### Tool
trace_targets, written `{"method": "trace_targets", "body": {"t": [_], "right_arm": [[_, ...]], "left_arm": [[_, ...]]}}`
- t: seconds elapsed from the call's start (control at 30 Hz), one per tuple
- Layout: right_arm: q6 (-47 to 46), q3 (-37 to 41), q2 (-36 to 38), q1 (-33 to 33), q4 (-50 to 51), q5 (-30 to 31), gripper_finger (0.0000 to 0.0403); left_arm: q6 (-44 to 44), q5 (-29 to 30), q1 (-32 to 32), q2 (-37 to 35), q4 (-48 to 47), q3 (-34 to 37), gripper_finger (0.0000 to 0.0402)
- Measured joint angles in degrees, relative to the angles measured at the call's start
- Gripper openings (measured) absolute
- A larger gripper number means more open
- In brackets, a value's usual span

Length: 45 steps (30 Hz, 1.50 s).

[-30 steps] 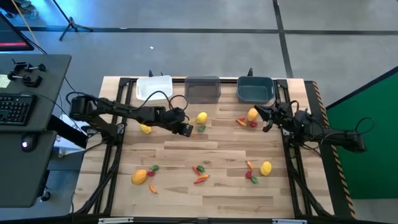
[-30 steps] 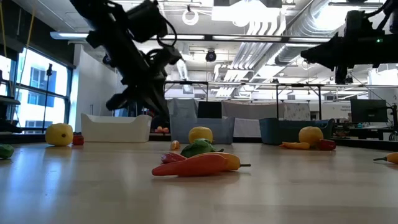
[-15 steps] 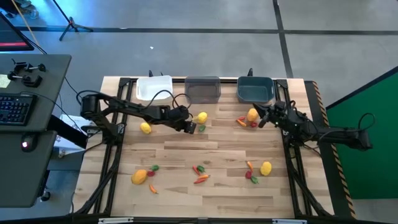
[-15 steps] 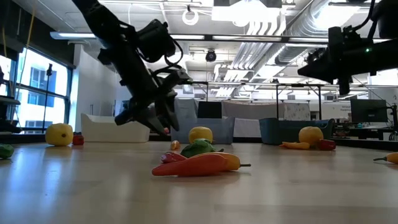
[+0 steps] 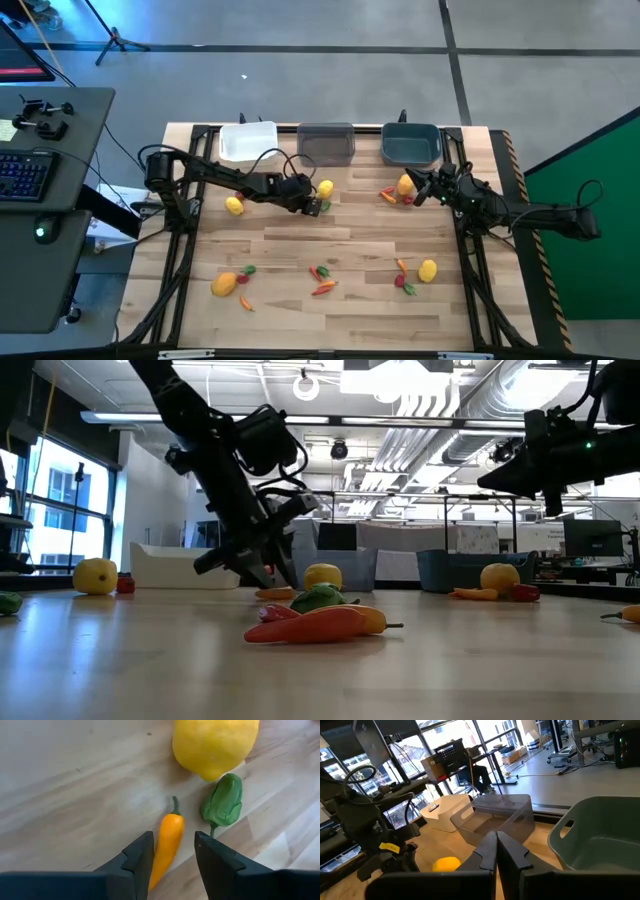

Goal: Sort produce into baskets
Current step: Put the top left yellow chili pepper into the black bin

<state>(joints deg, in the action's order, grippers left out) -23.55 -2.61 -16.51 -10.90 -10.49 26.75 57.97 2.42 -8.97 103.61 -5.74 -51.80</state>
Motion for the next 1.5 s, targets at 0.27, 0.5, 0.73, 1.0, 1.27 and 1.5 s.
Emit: {"method": "trace_targets", "body": {"t": [0.27, 0.5, 0.73, 1.0, 1.27, 1.5], "right_arm": [[1.89, -0.02, 0.02, 0.00, 0.22, -0.01, 0.0000], [1.92, -0.02, 0.02, 0.00, 0.68, -0.03, 0.0000], [-2.41, -0.02, 0.02, 0.00, 0.77, -0.48, 0.0000], [-2.01, -0.02, 0.02, 0.00, 0.35, -3.26, 0.0000], [-3.50, -0.04, 0.02, 0.02, -0.14, -4.74, 0.0000], [-3.49, -0.07, 0.00, 0.02, 1.66, -5.58, 0.0000]], "left_arm": [[-6.28, 0.18, -1.55, -2.08, -2.49, 0.01, 0.0020], [-12.42, -1.38, -7.82, -9.89, -6.97, -2.31, 0.0006], [-24.56, 0.15, -16.53, -12.96, -9.64, -11.51, 0.0001], [-34.12, -6.36, -23.79, -3.71, -8.80, -20.54, 0.0001], [-35.76, -10.10, -25.99, 6.18, -8.49, -26.55, 0.0010], [-39.07, -11.13, -26.32, 10.56, -8.67, -28.91, 0.0059]]}}
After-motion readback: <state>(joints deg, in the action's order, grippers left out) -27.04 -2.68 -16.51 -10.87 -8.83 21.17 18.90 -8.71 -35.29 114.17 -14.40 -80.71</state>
